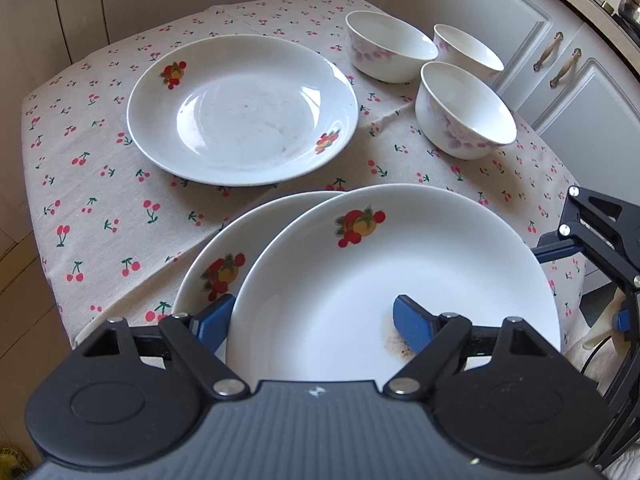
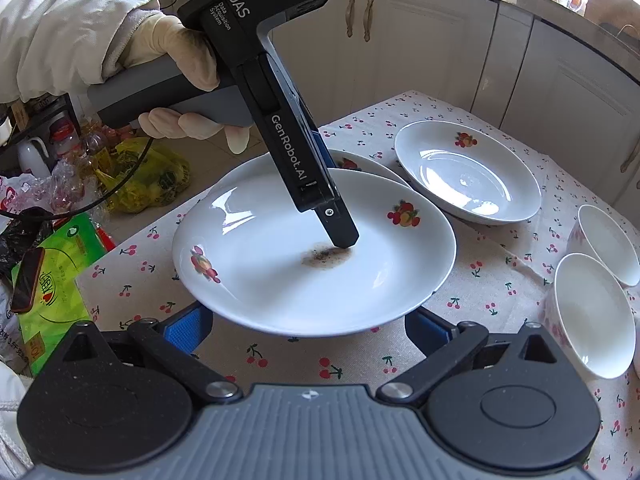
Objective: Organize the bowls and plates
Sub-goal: 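Lower the stained plate onto the other plate and open the left gripper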
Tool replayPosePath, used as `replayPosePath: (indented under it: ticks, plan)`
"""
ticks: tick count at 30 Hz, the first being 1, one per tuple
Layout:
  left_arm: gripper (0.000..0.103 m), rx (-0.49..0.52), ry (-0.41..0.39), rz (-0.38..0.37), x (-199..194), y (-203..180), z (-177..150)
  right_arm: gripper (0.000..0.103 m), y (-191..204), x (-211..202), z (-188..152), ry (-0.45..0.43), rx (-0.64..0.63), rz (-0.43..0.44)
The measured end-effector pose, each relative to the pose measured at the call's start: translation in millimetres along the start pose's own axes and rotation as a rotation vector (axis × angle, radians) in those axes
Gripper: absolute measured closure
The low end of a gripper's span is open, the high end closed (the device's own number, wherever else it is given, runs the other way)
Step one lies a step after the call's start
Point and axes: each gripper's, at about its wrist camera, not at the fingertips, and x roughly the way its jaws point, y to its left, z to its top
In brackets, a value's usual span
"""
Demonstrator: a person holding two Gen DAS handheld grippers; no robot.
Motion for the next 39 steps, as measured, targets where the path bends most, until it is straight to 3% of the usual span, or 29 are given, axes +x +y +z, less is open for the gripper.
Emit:
replayPosePath:
  ticks: [39]
  plan:
    - [0.018,-0.035,-0.088,0.061,-21,4,-9,0.0,2,-3,-1,0.005,0.0,-0.063]
